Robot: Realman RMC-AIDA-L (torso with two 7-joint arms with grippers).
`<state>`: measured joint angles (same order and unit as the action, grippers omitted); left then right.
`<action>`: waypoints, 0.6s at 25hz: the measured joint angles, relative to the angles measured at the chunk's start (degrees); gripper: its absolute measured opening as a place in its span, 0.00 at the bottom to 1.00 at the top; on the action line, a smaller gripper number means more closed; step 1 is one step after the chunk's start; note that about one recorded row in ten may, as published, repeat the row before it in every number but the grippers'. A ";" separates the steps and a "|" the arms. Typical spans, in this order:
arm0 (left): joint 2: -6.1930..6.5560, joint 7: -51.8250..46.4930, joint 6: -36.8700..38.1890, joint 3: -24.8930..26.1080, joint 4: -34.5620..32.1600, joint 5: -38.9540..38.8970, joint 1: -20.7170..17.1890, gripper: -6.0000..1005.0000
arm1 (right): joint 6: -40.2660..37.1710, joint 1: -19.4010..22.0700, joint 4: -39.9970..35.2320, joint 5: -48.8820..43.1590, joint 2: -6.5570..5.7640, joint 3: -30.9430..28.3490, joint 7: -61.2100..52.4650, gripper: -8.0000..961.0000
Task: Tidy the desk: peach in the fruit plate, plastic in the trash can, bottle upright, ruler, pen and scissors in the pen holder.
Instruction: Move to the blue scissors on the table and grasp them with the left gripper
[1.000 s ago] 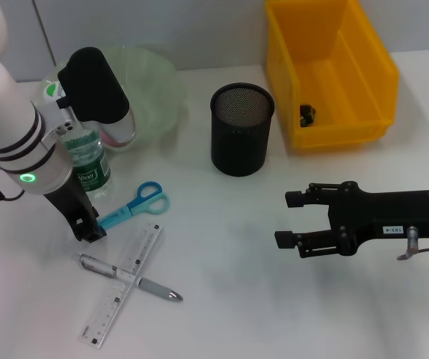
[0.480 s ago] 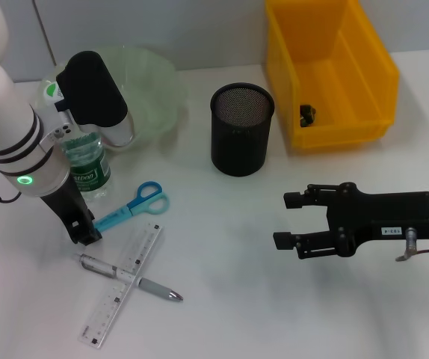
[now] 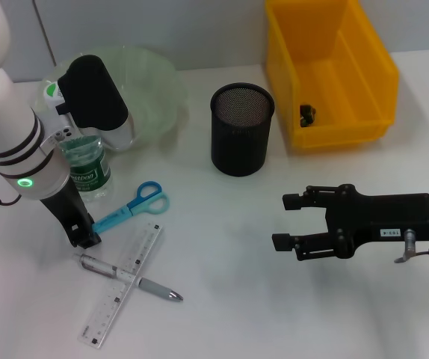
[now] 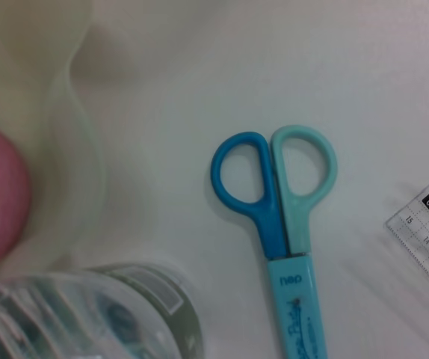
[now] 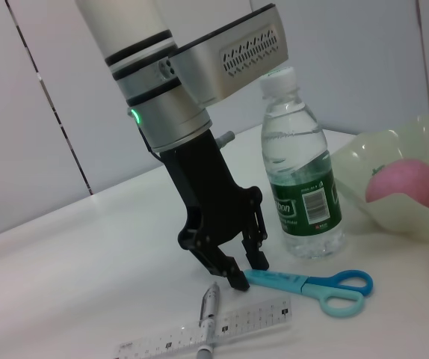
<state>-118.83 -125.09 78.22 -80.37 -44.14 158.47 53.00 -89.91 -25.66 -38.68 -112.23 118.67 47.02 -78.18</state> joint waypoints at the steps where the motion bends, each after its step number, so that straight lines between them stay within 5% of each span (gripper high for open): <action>1: 0.00 0.01 -0.04 0.02 0.01 -0.02 0.00 0.32 | 0.00 0.00 0.00 0.00 0.00 0.00 0.00 0.85; 15: 0.00 0.30 -1.02 -0.05 0.14 -0.06 0.01 0.31 | -0.04 0.09 0.02 0.00 0.06 0.00 0.04 0.85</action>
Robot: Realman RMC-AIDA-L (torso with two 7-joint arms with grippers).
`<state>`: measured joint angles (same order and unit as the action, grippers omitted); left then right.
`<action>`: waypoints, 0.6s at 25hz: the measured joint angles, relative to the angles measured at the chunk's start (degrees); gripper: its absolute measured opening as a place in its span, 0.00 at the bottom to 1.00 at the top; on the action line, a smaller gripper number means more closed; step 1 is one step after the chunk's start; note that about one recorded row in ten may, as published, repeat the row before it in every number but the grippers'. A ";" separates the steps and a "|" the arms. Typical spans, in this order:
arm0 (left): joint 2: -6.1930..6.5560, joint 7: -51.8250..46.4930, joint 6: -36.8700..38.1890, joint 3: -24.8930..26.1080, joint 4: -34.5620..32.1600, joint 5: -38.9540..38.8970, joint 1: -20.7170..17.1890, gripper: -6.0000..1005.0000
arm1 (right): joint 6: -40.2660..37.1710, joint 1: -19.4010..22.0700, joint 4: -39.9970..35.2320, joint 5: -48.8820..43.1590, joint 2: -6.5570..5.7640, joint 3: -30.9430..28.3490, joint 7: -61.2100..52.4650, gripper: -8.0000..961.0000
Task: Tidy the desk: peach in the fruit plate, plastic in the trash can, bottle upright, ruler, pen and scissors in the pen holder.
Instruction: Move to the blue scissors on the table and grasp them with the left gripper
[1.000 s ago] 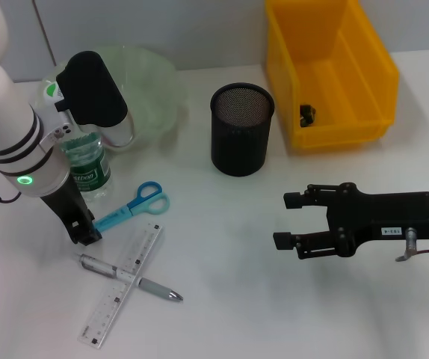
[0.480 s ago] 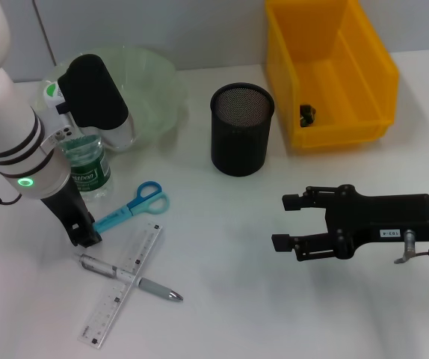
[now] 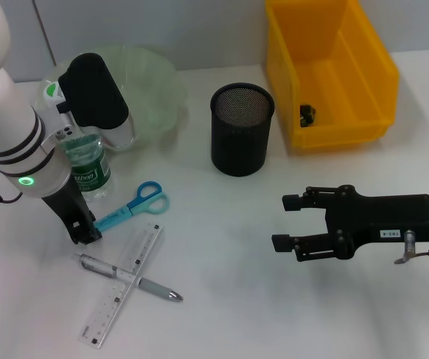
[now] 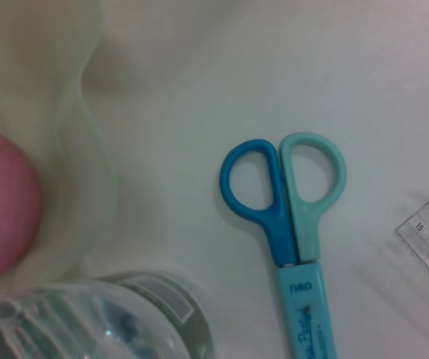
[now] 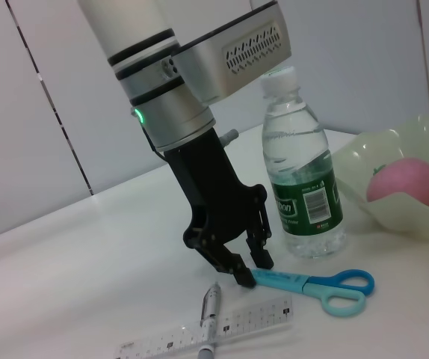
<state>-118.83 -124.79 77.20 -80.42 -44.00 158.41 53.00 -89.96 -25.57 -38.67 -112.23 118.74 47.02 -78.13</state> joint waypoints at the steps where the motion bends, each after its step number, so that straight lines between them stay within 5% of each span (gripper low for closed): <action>1: 0.00 0.10 -0.05 0.00 0.05 0.00 0.00 0.31 | -0.01 0.00 0.00 0.00 0.00 0.00 0.00 0.85; 15: 0.00 0.41 -0.37 0.00 0.79 0.05 0.23 0.25 | -0.13 -0.18 -0.01 0.00 0.00 0.00 0.00 0.85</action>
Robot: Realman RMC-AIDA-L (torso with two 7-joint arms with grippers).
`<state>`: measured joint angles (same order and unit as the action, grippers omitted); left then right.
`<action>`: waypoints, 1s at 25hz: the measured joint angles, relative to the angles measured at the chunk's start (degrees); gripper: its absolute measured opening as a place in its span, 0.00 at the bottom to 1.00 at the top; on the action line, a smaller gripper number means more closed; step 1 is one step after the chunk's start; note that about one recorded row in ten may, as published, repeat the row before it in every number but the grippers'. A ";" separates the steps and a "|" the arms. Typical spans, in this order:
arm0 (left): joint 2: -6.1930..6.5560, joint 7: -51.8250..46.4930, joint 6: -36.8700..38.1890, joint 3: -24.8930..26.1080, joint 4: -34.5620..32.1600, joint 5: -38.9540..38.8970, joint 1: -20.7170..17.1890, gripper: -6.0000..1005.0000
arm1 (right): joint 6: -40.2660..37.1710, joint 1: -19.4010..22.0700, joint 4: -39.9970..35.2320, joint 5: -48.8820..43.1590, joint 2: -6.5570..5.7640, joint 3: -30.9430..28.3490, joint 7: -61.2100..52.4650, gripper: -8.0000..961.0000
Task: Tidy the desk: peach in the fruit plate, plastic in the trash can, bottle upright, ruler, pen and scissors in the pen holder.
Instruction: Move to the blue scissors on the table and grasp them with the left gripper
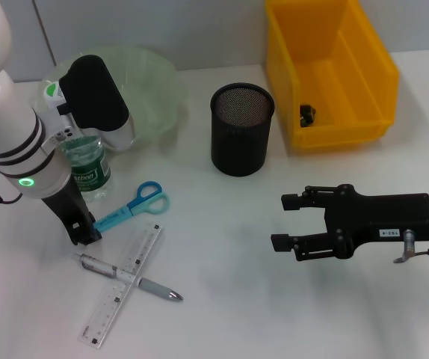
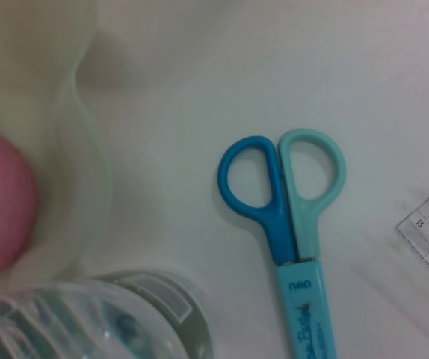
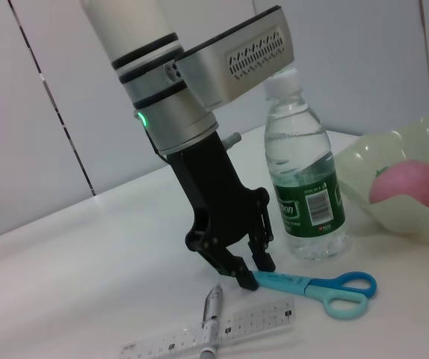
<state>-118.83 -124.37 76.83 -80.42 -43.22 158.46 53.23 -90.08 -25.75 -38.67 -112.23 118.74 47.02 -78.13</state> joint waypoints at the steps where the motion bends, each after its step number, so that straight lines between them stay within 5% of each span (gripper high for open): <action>1: 0.00 0.03 -0.01 0.00 0.00 0.01 0.01 0.25 | 0.00 0.00 0.00 0.00 0.00 0.00 0.00 0.85; 25: 0.05 1.21 2.42 0.95 -0.76 -0.58 -0.24 0.19 | 0.08 0.00 0.00 0.00 0.00 0.00 0.00 0.85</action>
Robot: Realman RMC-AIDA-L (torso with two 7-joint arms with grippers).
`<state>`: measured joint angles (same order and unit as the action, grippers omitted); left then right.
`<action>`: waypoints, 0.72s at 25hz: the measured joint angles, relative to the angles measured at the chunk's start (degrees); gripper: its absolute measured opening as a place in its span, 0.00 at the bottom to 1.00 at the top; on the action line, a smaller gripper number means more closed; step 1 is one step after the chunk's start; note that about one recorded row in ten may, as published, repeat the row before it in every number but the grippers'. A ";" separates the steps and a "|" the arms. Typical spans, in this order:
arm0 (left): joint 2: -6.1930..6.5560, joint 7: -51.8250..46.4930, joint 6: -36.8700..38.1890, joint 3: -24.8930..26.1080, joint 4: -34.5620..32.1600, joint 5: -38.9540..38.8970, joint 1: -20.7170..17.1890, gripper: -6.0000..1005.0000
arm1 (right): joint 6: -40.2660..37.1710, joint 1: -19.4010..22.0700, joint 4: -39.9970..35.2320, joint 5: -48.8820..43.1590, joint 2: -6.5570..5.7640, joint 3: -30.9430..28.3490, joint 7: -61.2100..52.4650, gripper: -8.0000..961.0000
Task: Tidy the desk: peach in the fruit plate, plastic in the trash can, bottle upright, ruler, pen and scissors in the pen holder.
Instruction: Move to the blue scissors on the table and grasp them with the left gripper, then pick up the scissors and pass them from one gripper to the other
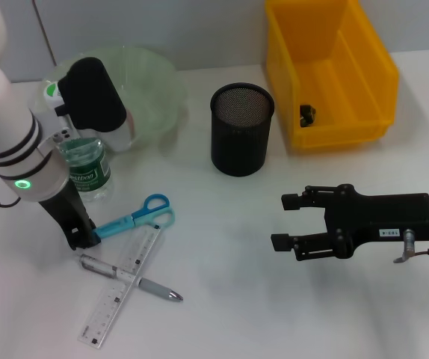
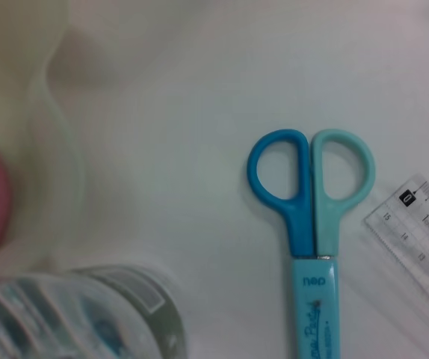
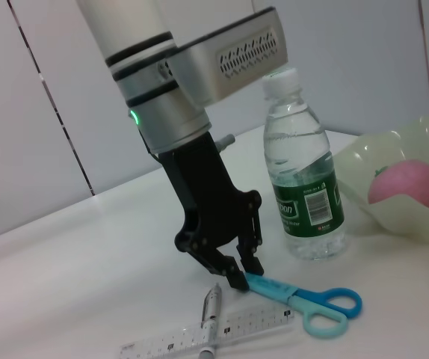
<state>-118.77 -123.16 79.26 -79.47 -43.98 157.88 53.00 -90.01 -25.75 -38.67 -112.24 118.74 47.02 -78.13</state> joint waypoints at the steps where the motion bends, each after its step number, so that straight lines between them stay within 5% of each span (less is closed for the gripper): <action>1: 0.04 0.06 0.19 0.13 -0.21 -0.01 -0.11 0.19 | 0.00 0.00 0.00 0.00 0.00 0.00 0.00 0.85; 18: 0.30 0.23 3.01 4.32 -8.03 -0.21 -3.71 0.19 | 0.11 0.00 0.04 0.00 0.00 0.00 0.00 0.85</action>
<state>-118.48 -122.93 82.26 -75.14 -52.01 157.68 49.28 -89.90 -25.75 -38.63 -112.23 118.74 47.02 -78.13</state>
